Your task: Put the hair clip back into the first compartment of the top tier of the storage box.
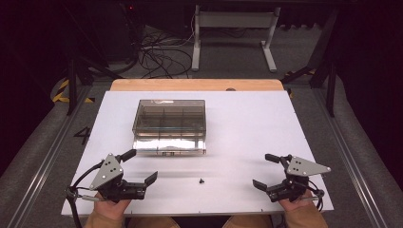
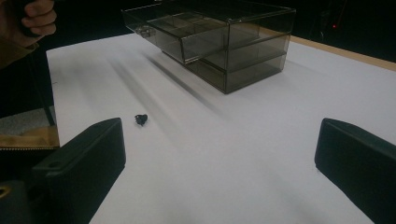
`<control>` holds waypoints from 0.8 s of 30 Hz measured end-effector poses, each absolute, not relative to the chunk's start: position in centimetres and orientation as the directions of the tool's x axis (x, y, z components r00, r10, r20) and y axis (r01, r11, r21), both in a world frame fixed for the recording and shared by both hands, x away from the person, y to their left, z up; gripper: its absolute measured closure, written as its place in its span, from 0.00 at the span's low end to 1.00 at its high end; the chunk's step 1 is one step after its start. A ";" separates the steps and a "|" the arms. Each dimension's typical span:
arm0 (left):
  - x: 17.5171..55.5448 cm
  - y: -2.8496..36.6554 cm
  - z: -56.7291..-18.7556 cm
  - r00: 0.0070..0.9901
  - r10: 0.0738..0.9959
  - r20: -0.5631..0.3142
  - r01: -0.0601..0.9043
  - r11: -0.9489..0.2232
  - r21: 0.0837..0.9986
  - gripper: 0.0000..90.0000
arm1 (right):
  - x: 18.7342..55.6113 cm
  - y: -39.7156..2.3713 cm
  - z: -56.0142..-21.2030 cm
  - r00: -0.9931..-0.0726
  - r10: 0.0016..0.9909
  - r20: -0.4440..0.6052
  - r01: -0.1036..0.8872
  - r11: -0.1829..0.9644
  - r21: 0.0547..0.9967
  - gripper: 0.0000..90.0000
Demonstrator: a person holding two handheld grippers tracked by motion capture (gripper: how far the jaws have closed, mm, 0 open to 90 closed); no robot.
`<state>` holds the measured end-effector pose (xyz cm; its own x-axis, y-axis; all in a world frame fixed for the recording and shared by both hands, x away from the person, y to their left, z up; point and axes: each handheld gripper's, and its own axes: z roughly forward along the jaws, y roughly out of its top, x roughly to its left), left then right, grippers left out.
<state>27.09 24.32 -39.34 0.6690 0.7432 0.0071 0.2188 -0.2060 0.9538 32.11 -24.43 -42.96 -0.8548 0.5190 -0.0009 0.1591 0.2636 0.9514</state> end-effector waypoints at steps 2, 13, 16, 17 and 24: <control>27.2 24.2 -39.2 0.676 0.737 0.007 0.216 -0.208 0.954 0.03 | 32.1 -24.4 -43.0 -0.855 0.519 0.001 0.160 0.263 0.951 0.03; 28.1 22.1 -38.1 0.717 0.697 0.018 0.201 -0.231 0.952 0.03 | 32.1 -24.3 -43.0 -0.856 0.516 0.001 0.161 0.265 0.951 0.02; 28.3 21.4 -37.9 0.729 0.684 0.027 0.191 -0.242 0.951 0.03 | 32.1 -24.3 -43.0 -0.857 0.516 0.001 0.160 0.265 0.951 0.02; 28.3 21.4 -37.9 0.729 0.684 0.027 0.191 -0.242 0.951 0.03 | 32.1 -24.3 -43.0 -0.857 0.516 0.001 0.160 0.265 0.951 0.02; 28.8 20.0 -37.6 0.751 0.660 0.024 0.187 -0.248 0.950 0.03 | 32.1 -24.3 -43.0 -0.858 0.513 0.001 0.160 0.266 0.950 0.03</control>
